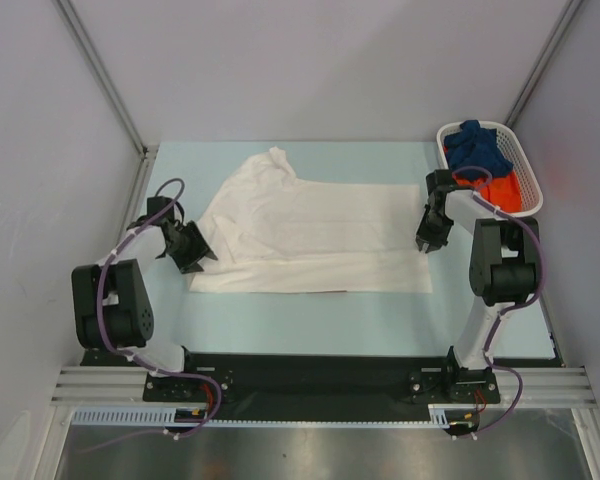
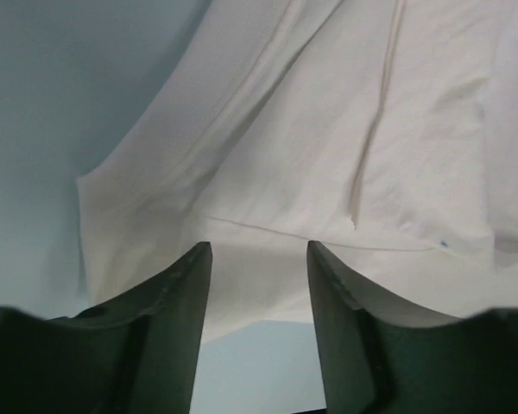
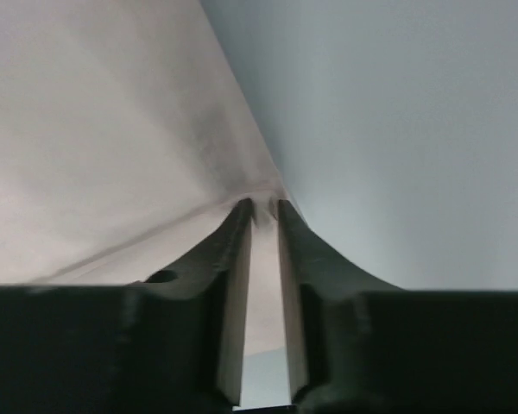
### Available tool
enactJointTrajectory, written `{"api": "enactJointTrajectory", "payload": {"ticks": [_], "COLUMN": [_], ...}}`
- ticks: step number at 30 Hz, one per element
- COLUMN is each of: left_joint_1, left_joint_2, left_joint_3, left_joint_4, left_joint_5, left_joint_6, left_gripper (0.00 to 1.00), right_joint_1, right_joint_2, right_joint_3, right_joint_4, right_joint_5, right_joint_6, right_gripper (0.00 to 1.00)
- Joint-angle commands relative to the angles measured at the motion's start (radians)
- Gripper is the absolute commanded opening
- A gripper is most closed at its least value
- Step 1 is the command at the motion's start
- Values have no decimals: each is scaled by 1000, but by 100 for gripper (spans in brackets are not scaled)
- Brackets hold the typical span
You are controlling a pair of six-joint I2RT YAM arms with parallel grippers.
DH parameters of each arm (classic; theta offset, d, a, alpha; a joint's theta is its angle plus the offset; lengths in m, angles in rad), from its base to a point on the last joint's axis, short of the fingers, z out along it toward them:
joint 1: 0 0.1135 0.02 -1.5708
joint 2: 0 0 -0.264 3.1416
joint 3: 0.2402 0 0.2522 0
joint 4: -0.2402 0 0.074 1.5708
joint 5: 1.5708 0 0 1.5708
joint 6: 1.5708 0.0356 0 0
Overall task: Fold and stack the t-shirts
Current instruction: Fold the tshirt
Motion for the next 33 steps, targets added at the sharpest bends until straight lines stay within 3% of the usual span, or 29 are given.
{"api": "enactJointTrajectory", "payload": {"ticks": [1, 5, 6, 10, 14, 20, 25, 28, 33], "left_joint_1": [2, -1, -3, -40, -37, -31, -2, 50, 114], "left_joint_2": [-117, -198, -195, -168, -191, -267, -264, -257, -232], "left_joint_3": [57, 28, 17, -56, -50, 7, 17, 14, 19], "left_joint_4": [-28, -11, 3, 90, 86, -41, -37, -14, 34], "left_joint_5": [-54, 25, 59, 177, 159, -14, -13, 19, 41], "left_joint_6": [28, -33, -53, -128, -89, 20, 44, 39, -4], "left_gripper": [56, 63, 59, 55, 56, 58, 59, 59, 58], "right_joint_1": [-2, 3, 11, 52, 98, 210, 377, 492, 638], "right_joint_2": [6, -72, -121, -227, -261, -184, -92, -25, 115], "right_joint_3": [47, 71, 71, 62, 16, 30, 102, 172, 410], "right_joint_4": [0, -85, -96, -139, -69, 29, 202, 350, 323], "right_joint_5": [83, 106, 107, 84, -40, -212, -402, -396, -272], "right_joint_6": [-19, -52, -54, -80, -105, -75, -8, -22, -178], "right_gripper": [28, 43, 53, 69, 68, 61, 68, 73, 75]}}
